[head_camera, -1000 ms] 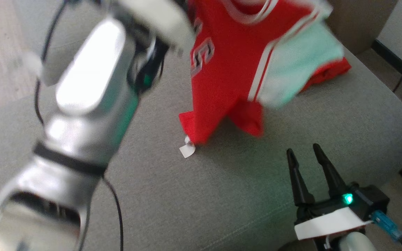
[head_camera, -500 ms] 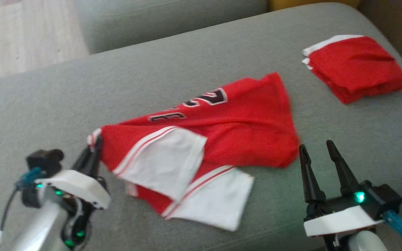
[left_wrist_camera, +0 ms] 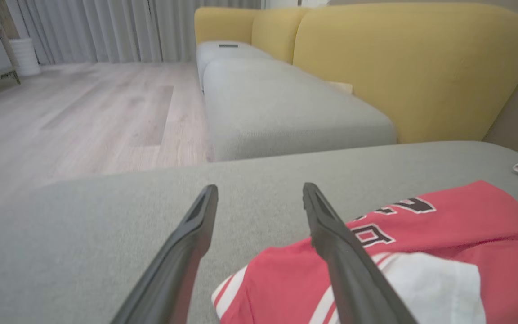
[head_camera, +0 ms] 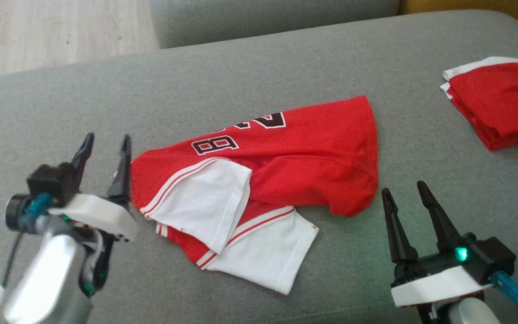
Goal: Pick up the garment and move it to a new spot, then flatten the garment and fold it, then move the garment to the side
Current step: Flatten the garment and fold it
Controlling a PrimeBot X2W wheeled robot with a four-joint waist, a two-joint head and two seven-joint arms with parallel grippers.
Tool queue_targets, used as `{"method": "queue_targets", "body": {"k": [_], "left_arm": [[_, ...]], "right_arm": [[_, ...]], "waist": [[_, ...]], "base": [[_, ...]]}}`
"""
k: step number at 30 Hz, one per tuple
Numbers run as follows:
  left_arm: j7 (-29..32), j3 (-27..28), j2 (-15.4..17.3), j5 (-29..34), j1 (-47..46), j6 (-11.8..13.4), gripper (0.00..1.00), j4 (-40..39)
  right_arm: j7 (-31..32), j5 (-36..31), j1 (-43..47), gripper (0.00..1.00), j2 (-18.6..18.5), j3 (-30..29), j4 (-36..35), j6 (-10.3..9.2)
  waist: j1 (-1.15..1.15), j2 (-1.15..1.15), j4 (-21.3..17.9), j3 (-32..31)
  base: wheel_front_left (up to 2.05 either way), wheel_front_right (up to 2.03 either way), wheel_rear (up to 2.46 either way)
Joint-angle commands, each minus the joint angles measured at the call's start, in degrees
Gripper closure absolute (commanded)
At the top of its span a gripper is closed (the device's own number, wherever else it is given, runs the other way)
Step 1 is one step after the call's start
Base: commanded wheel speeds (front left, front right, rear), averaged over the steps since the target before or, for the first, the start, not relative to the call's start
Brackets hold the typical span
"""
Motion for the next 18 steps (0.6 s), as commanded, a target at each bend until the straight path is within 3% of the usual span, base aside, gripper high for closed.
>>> {"method": "queue_targets", "body": {"k": [1,3,7,13,18], "left_arm": [[-0.7,2.5,1.0,1.3,-0.8,0.5,0.0,-2.5],[-0.7,2.3,-1.0,5.3,2.8,1.2,0.0,-6.9],[-0.7,-1.9,-4.6,11.4,9.8,-0.1,0.0,-10.5],[-0.7,-8.6,-8.1,17.9,12.2,-1.9,0.0,-4.9],[-0.7,-12.6,-8.2,24.2,8.0,-1.9,0.0,3.8]], "right_arm": [[-0.5,-0.3,-0.8,0.0,-0.7,0.9,-1.6,0.37],[-0.5,-0.2,-0.3,0.0,-0.7,0.8,-1.6,0.37],[-0.5,-0.1,0.0,0.0,-0.6,1.0,-1.3,0.37],[-0.5,-0.1,-0.7,0.0,-0.3,1.5,-1.3,0.37],[-0.5,0.1,-0.9,0.0,-0.7,1.6,-1.3,0.37]], "waist": [[-0.01,0.0,0.5,-0.5],[-0.01,0.0,1.2,-1.1],[-0.01,0.0,2.0,-1.9],[-0.01,0.0,2.2,-1.6],[-0.01,0.0,2.1,-0.8]], "base": [[0.0,0.0,0.0],[0.0,0.0,0.0],[0.0,0.0,0.0],[0.0,0.0,0.0],[0.0,0.0,0.0]]}}
